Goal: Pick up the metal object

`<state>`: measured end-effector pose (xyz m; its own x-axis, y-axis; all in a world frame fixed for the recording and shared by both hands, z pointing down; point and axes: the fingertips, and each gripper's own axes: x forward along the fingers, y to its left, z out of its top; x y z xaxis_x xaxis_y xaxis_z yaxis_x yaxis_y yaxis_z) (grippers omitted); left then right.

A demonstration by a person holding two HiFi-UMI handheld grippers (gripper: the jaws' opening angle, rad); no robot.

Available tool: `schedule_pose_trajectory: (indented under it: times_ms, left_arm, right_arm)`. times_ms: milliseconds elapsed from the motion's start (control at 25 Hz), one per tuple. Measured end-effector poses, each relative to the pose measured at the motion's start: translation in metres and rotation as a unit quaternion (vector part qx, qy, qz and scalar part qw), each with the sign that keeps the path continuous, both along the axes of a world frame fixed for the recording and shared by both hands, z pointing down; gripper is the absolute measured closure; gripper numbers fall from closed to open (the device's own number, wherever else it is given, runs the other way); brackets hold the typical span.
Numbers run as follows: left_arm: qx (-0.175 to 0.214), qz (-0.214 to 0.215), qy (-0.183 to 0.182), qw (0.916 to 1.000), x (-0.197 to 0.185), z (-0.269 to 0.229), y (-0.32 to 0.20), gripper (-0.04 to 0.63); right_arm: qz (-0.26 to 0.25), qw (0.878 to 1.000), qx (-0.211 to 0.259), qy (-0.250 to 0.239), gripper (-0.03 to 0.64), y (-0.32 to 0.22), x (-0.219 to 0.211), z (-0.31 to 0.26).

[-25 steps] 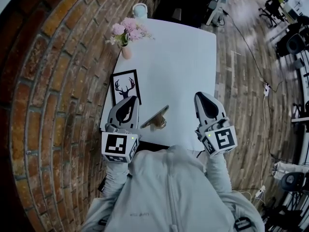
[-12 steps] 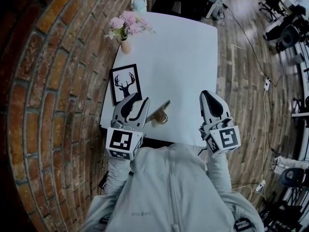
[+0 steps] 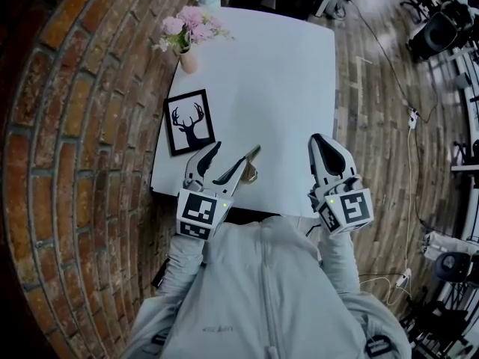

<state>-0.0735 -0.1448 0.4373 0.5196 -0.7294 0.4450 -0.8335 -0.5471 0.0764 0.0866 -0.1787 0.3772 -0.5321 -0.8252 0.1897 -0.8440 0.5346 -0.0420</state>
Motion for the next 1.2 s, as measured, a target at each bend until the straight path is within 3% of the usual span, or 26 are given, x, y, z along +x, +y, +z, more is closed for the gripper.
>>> schedule_pose_trajectory:
  times_ms: [480, 880, 1200]
  left_arm:
    - [-0.086, 0.046, -0.036, 0.9946, 0.027, 0.088, 0.025, 0.312]
    - [-0.122, 0.095, -0.105, 0.9824, 0.047, 0.147, 0.044, 0.304]
    - [-0.13, 0.105, -0.148, 0.9748, 0.049, 0.178, 0.044, 0.304]
  right_arm:
    - [0.012, 1.0, -0.026, -0.005, 0.591, 0.006, 0.012, 0.018]
    - [0.016, 0.999, -0.051, -0.005, 0.591, 0.015, 0.022, 0.034]
    - [0.012, 0.998, -0.065, -0.003, 0.591, 0.019, 0.025, 0.04]
